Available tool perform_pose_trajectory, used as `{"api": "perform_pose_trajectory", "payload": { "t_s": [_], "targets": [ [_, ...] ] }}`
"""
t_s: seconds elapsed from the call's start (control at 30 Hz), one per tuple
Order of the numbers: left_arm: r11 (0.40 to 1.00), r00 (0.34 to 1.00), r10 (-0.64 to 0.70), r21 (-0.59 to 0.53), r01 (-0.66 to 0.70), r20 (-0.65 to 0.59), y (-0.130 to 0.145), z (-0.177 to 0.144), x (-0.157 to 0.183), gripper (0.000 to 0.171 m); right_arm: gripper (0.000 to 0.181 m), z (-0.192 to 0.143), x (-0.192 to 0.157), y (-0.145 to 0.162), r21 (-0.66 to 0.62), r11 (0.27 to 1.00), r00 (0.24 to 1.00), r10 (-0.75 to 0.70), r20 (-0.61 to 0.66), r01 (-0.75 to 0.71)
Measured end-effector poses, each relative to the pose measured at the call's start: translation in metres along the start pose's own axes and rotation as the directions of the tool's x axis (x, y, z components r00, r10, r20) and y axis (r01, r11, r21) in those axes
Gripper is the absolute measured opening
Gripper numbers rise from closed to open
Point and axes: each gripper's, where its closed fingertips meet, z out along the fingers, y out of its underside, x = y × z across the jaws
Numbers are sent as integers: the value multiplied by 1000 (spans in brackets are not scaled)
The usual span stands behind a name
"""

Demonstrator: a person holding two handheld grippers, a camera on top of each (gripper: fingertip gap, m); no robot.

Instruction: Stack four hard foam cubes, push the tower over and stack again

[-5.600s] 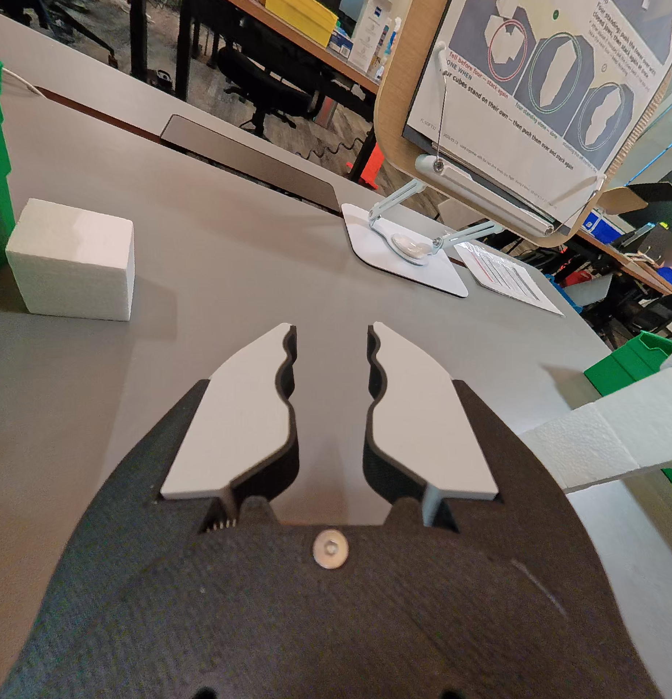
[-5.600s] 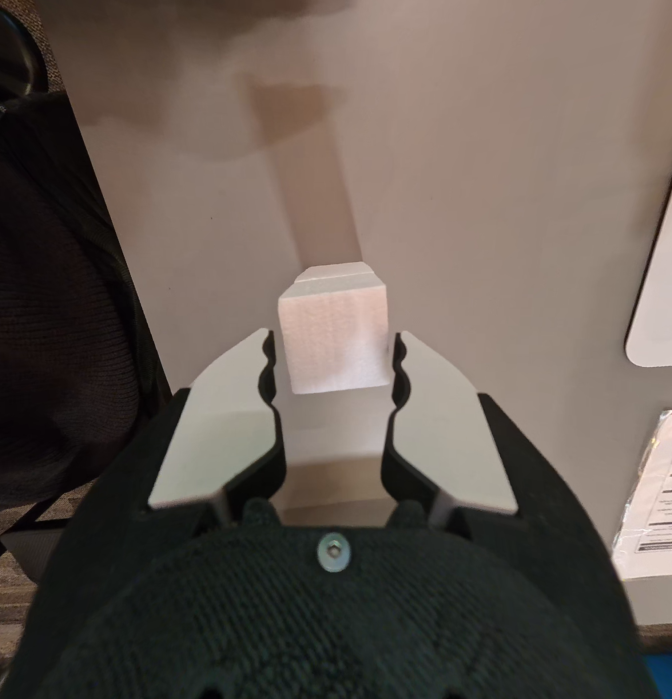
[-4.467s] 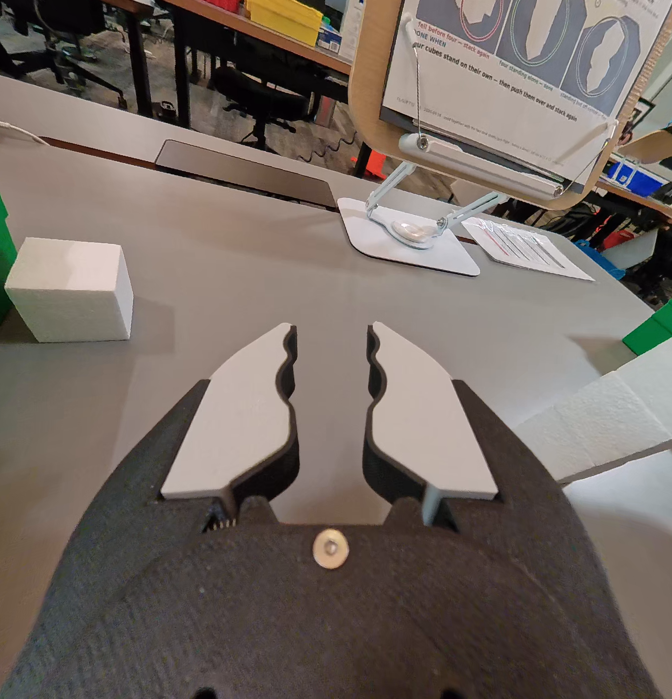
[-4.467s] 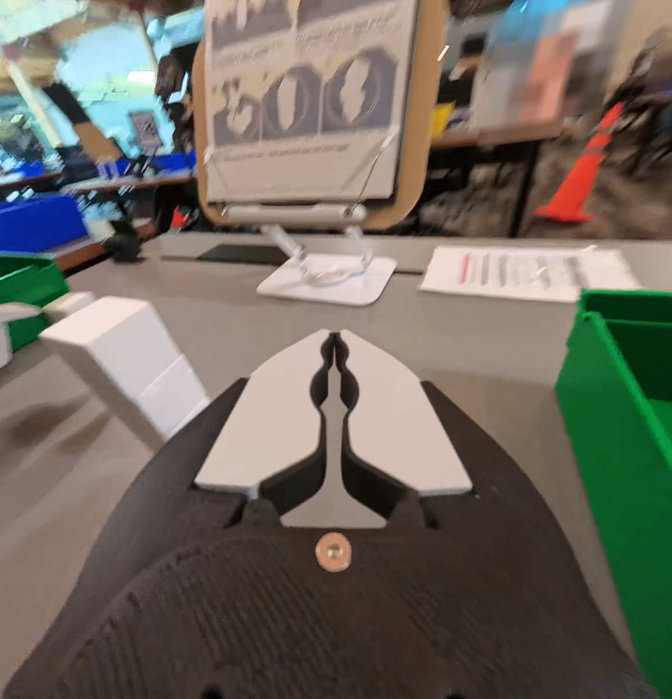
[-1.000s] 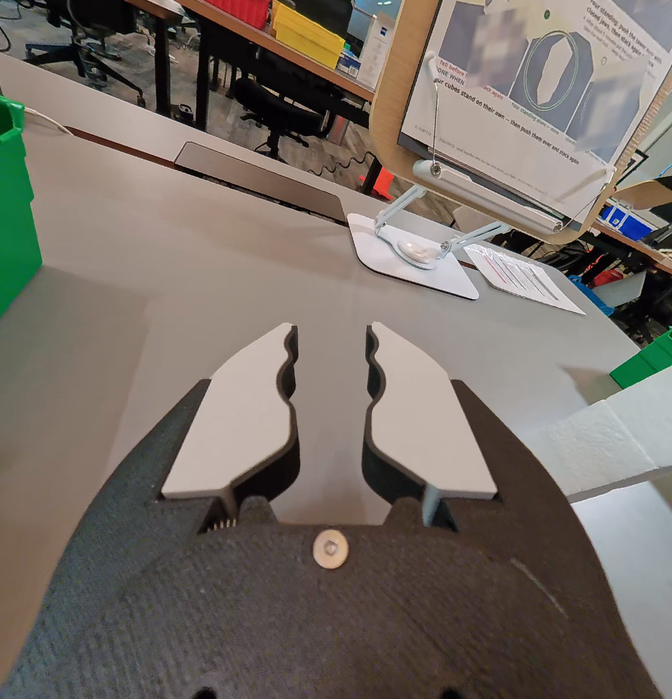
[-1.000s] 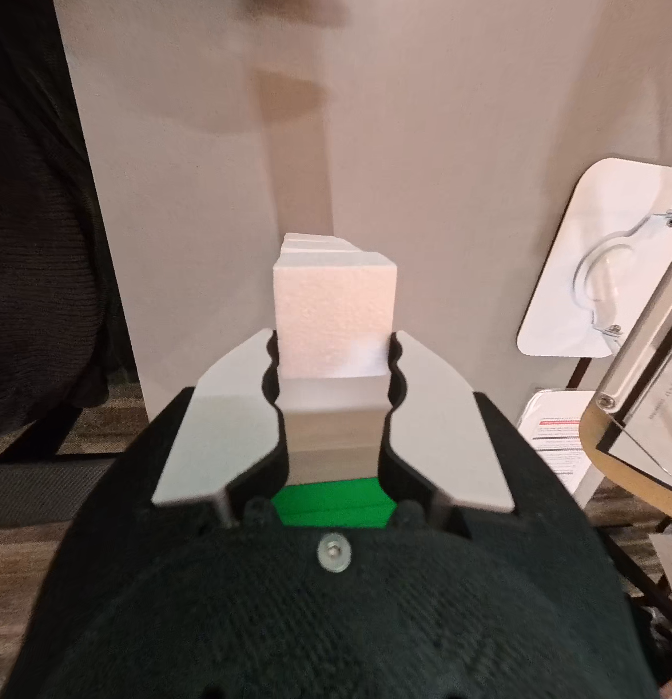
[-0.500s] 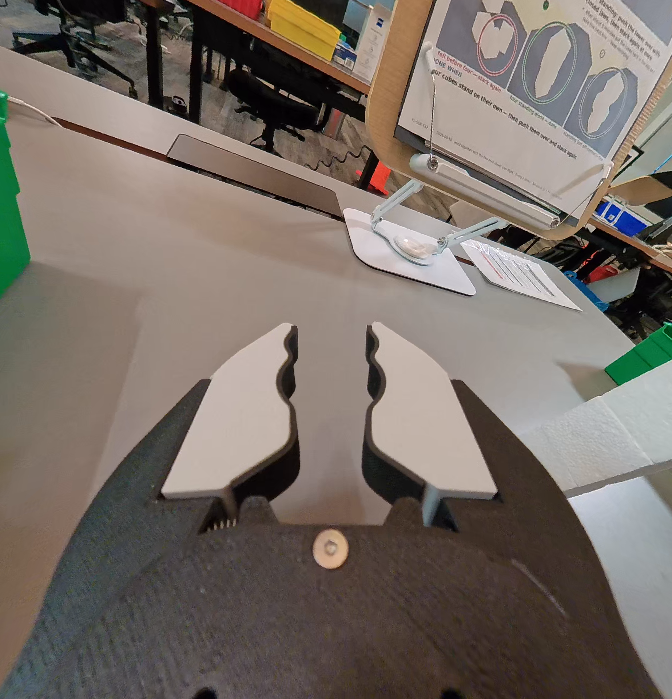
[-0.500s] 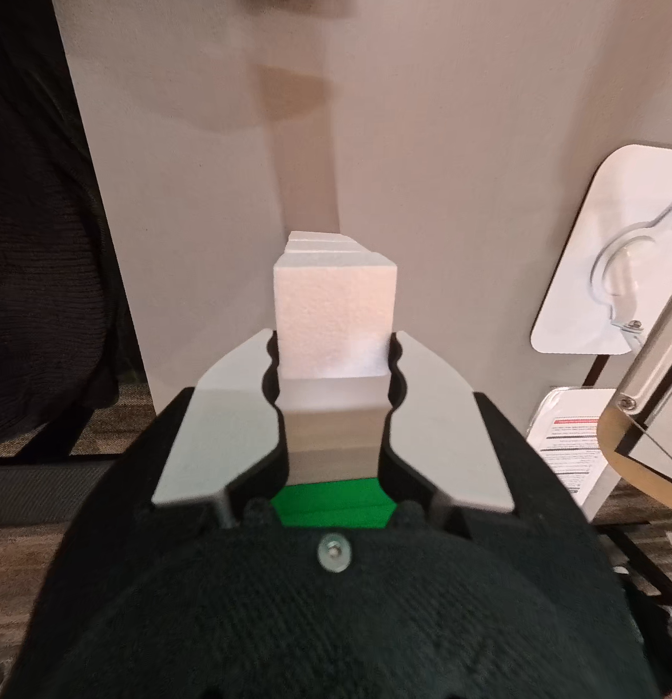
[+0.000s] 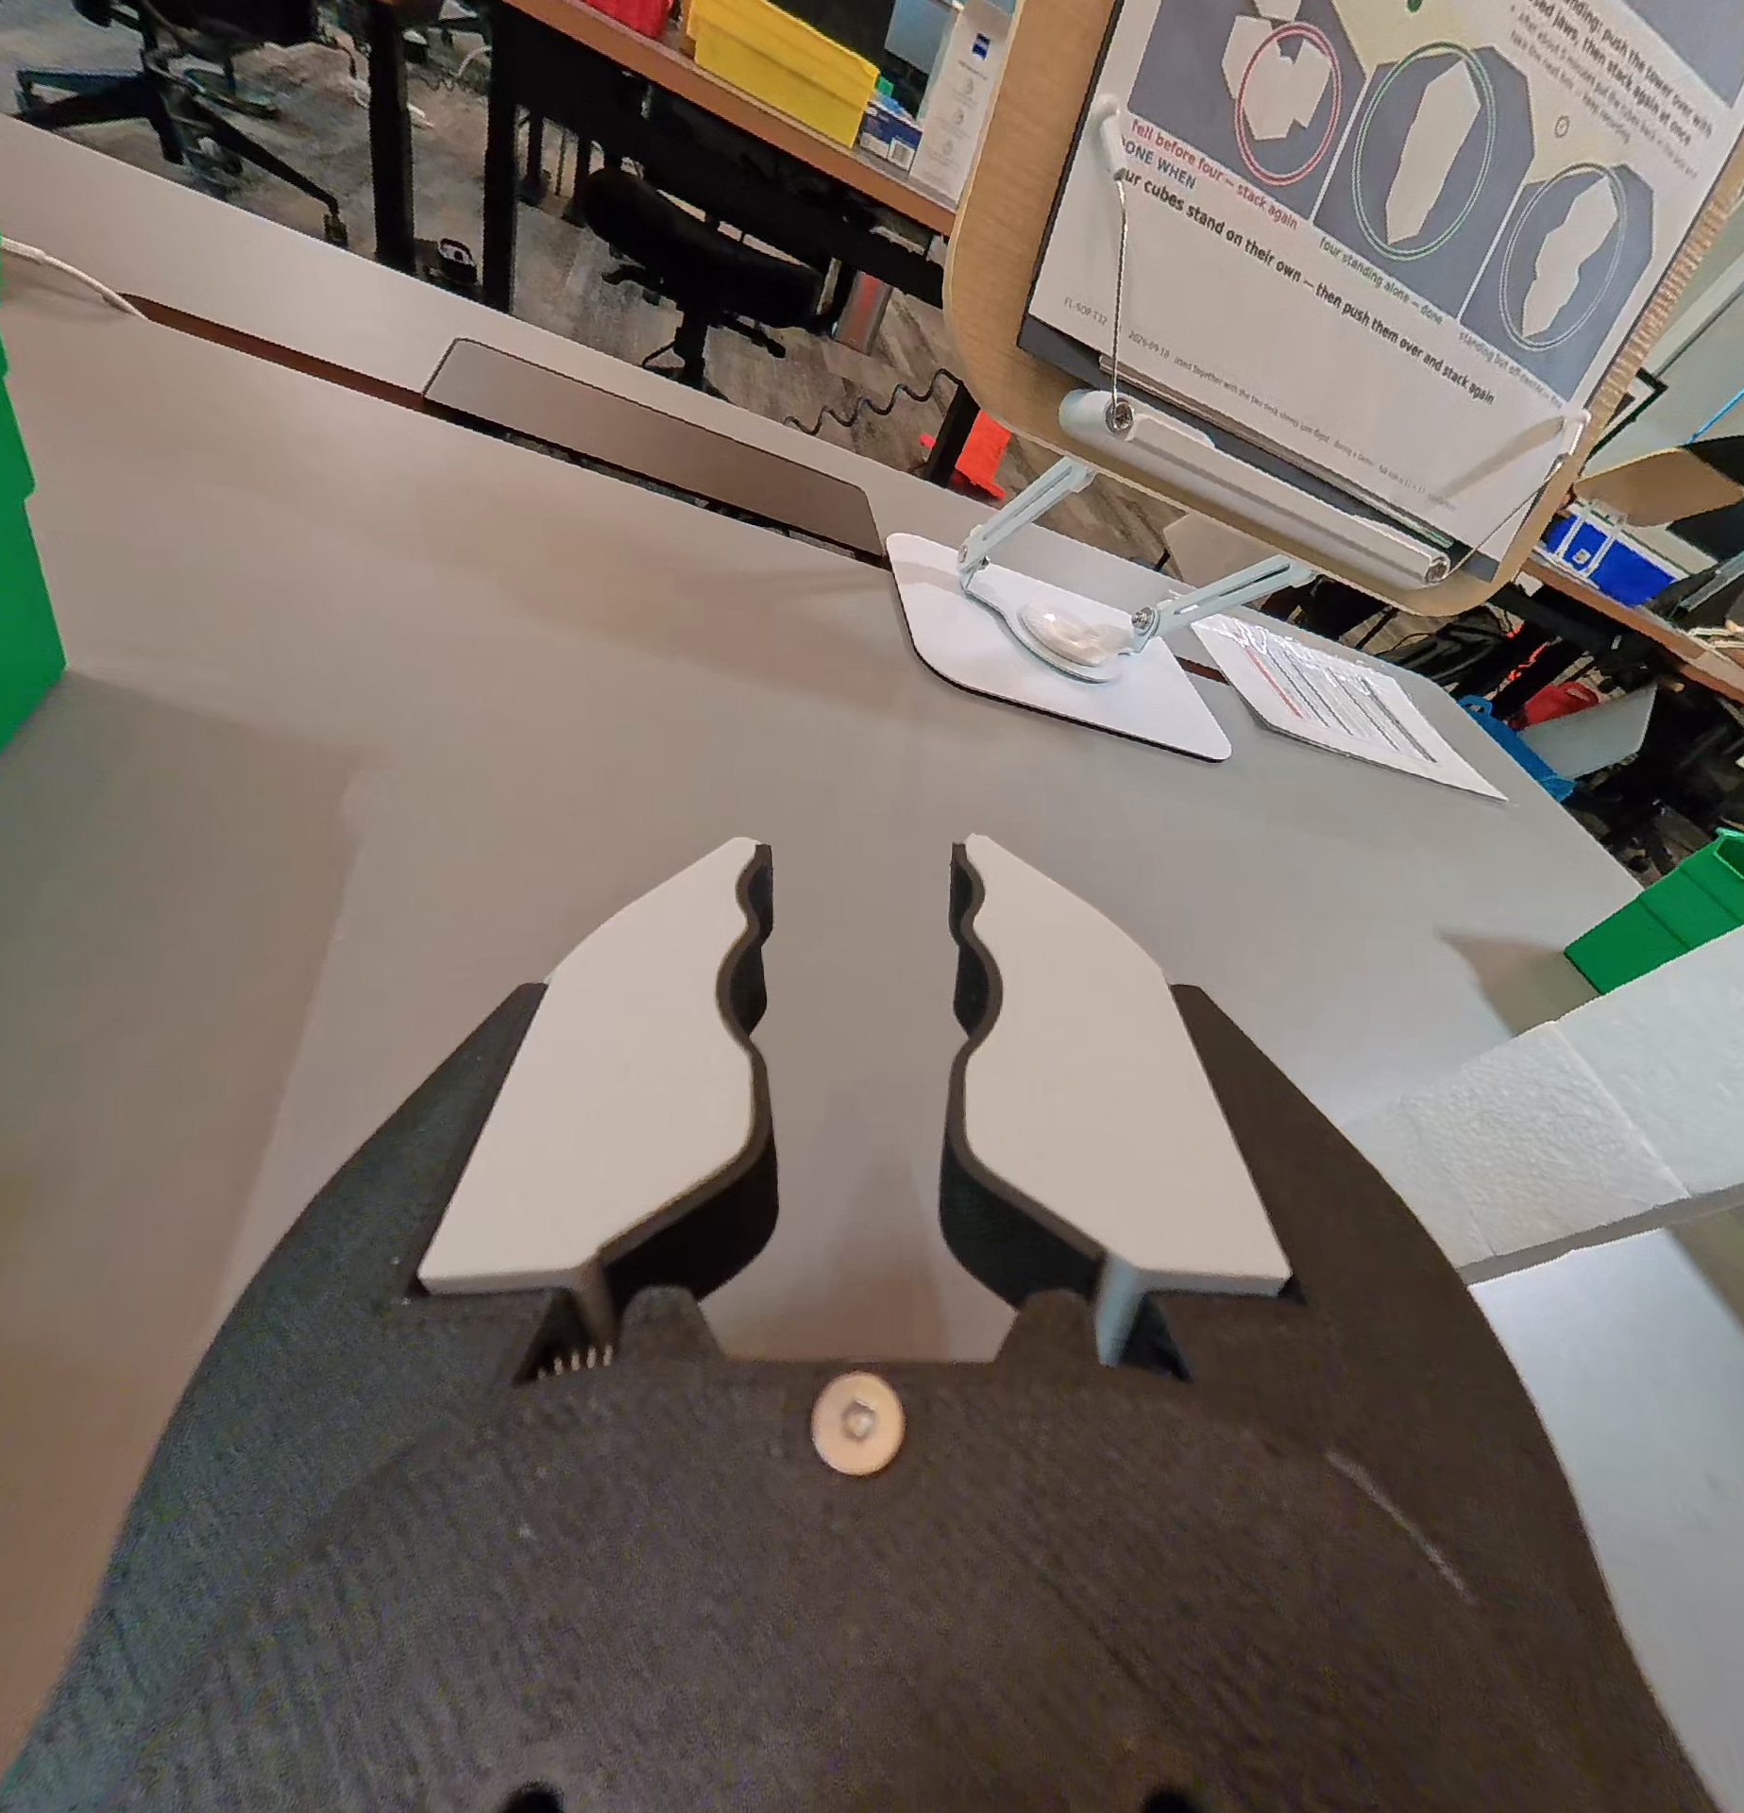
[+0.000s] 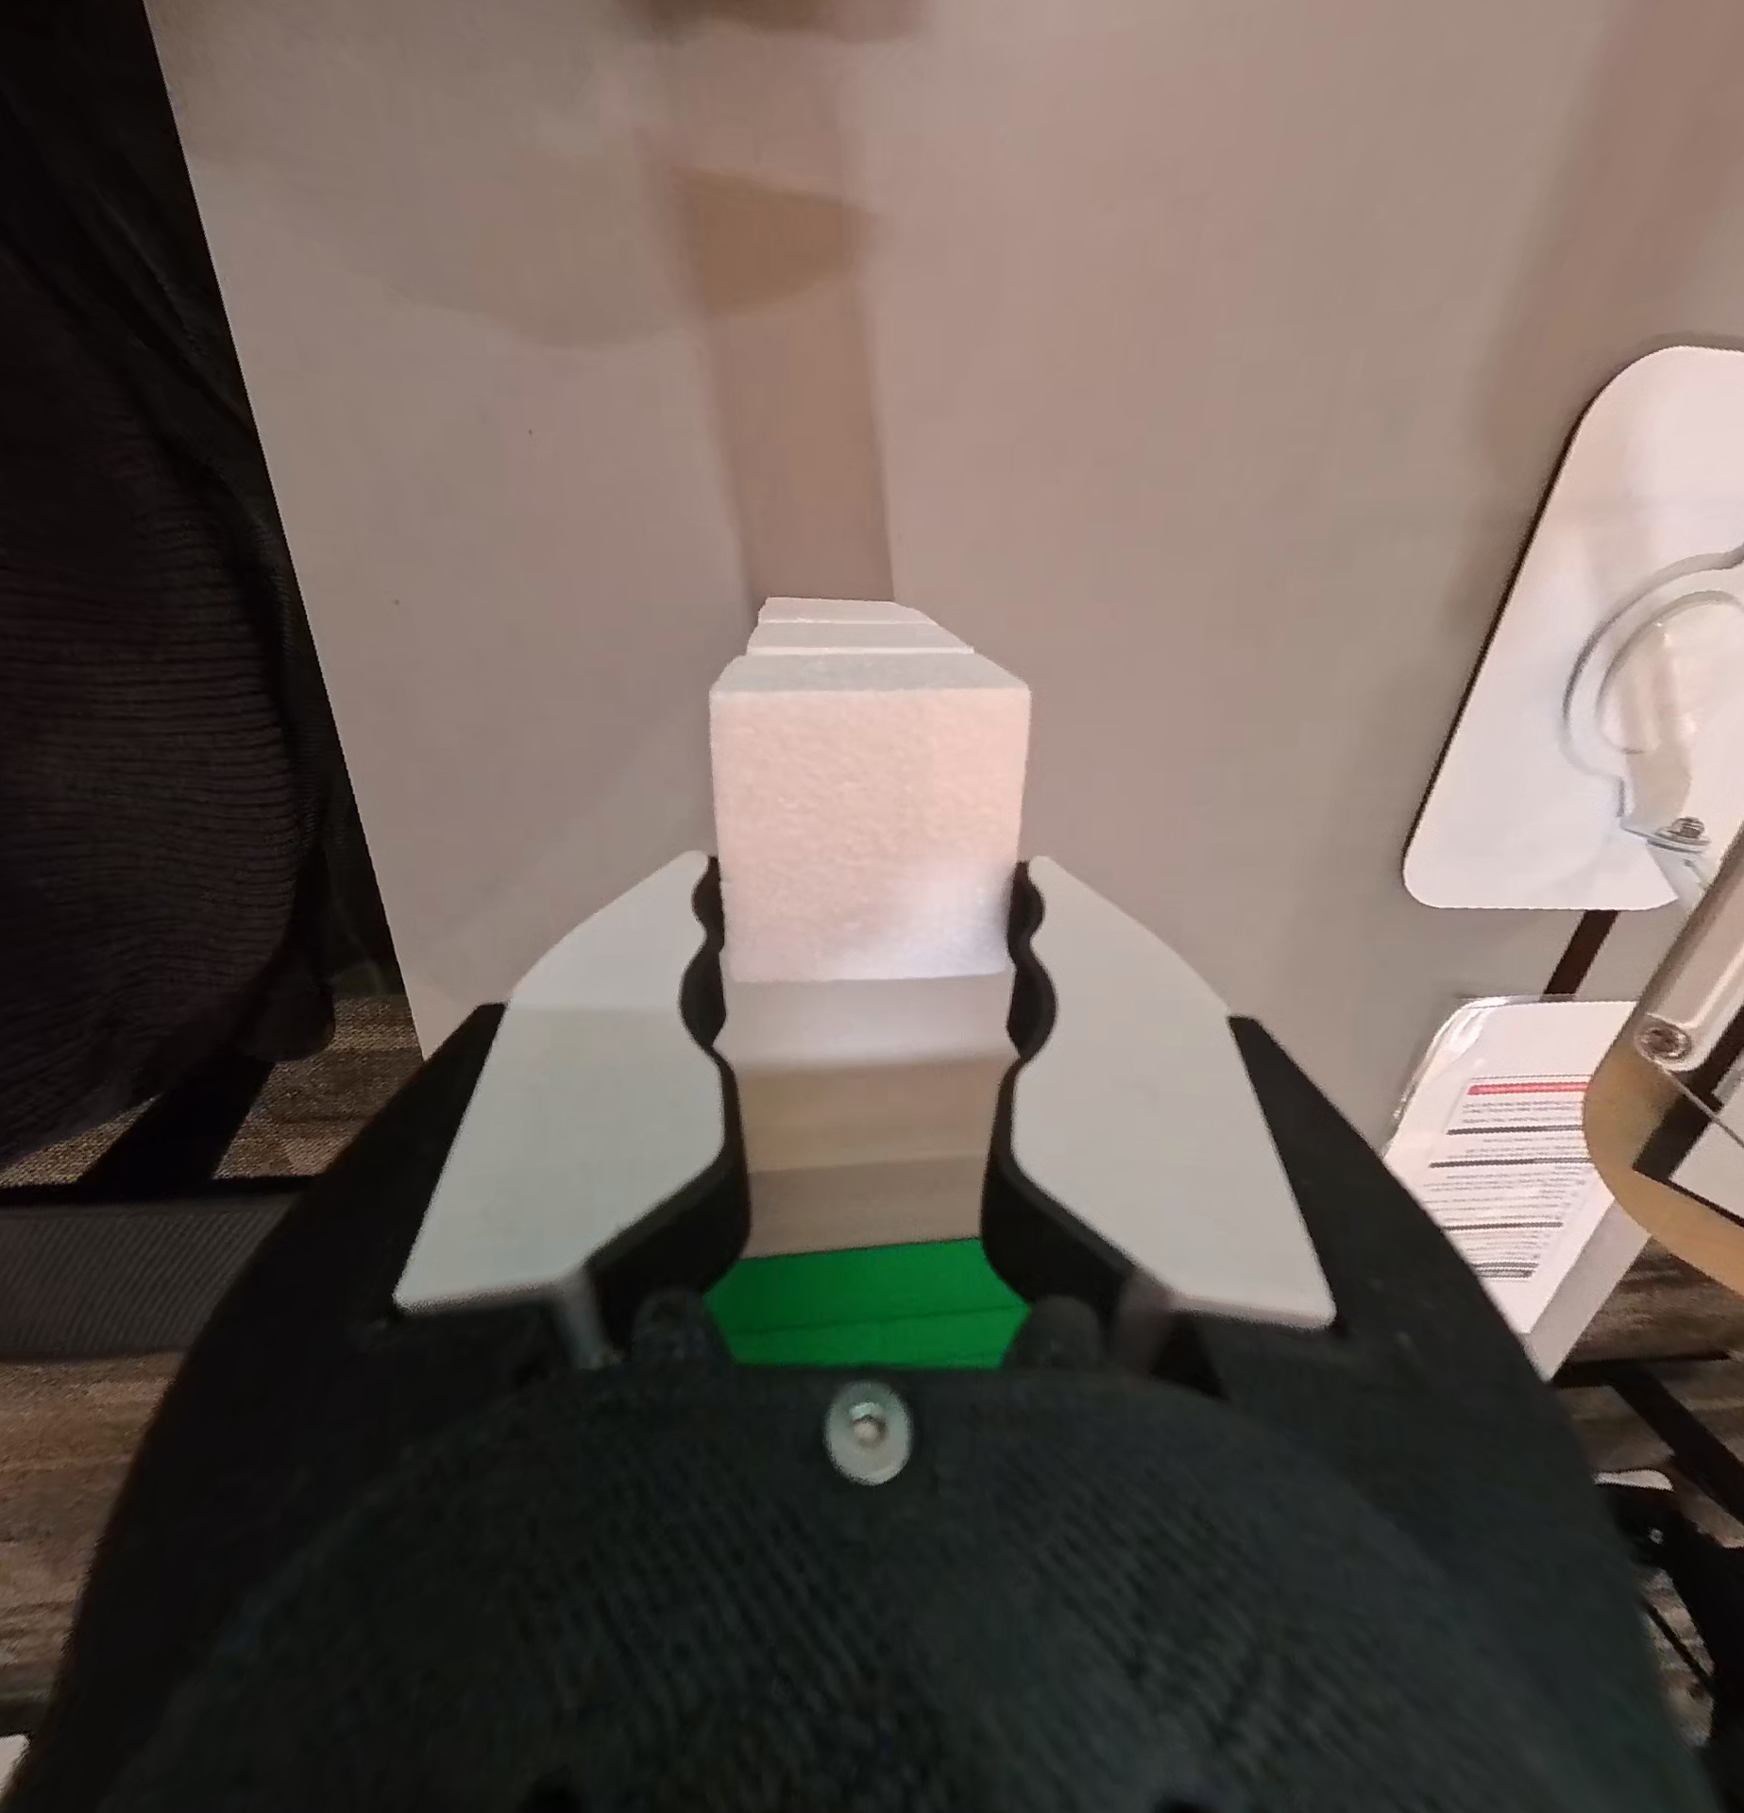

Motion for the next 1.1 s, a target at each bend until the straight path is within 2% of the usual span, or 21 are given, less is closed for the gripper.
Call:
{"api": "perform_pose_trajectory", "payload": {
  "t_s": [1.1],
  "targets": [
    [1000,1000,-1,-4,1,-2,1,0,0,36,57,-1,12,3,17,1000,1000,15,16,-15]
  ]
}}
